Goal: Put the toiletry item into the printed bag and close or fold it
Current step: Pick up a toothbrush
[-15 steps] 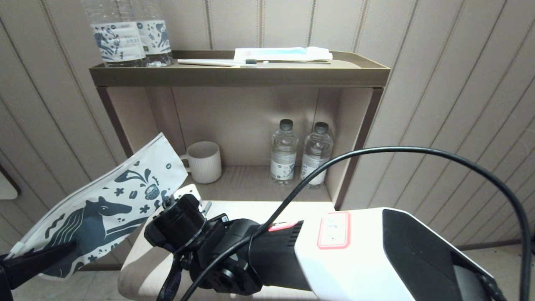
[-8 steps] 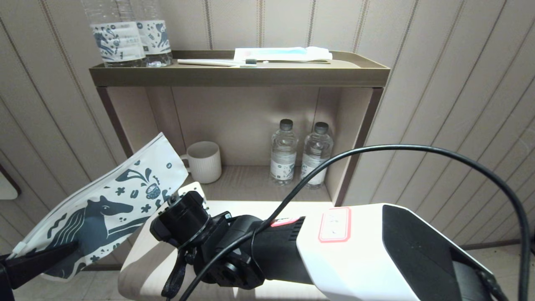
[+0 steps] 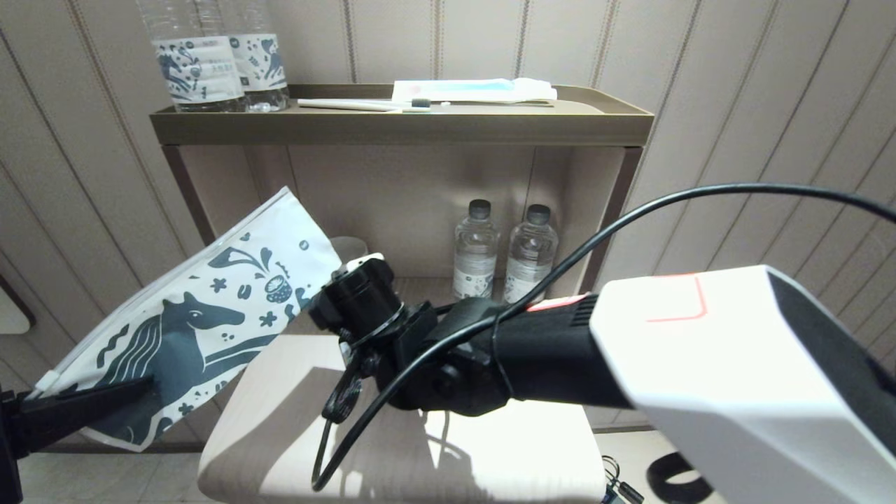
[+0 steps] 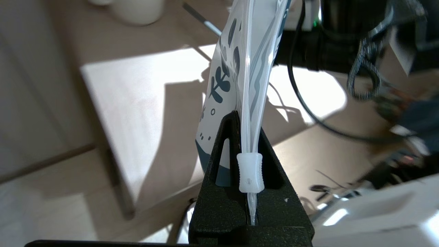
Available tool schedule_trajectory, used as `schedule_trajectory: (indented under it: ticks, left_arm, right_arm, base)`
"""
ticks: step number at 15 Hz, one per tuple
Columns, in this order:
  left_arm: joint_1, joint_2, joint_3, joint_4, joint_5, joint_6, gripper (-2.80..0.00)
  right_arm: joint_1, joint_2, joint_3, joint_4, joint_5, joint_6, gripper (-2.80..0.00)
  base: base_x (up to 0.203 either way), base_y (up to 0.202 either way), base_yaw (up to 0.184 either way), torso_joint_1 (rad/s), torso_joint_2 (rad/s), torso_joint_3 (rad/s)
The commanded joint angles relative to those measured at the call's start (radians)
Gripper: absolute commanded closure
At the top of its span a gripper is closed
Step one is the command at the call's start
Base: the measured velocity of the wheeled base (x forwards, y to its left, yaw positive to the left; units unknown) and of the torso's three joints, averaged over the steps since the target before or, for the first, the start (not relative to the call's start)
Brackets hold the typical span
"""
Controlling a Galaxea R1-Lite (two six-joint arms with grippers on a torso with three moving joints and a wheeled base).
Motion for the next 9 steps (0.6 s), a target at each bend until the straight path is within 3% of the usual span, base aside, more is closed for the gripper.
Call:
schedule_trajectory:
  ticks: [1, 5, 9]
  left_arm:
    - [-0.015, 0.109, -0.054, -0.008, -0.066, 0.009, 0.0]
    - [-0.163, 0.208, -0.086, -0.04, -0.096, 0.123, 0.0]
    - [-0.227, 0.351, -0.098, -0.04, -0.093, 0.391, 0.0]
  right_arm:
    - [-0.053, -0.16, 0.086, 0.002, 0.017, 0.001, 0.0]
    - [-0.124, -0.377, 0.307, 0.004, 0.113, -0.008, 0.0]
    - [-0.211, -0.562, 0.416, 0.049, 0.227, -0.033, 0.0]
  base:
    - [0.0, 0.0, 0.0, 0.0, 0.0, 0.0]
    - [0.0, 0.0, 0.0, 0.0, 0.0, 0.0]
    - [0.0, 0.0, 0.0, 0.0, 0.0, 0.0]
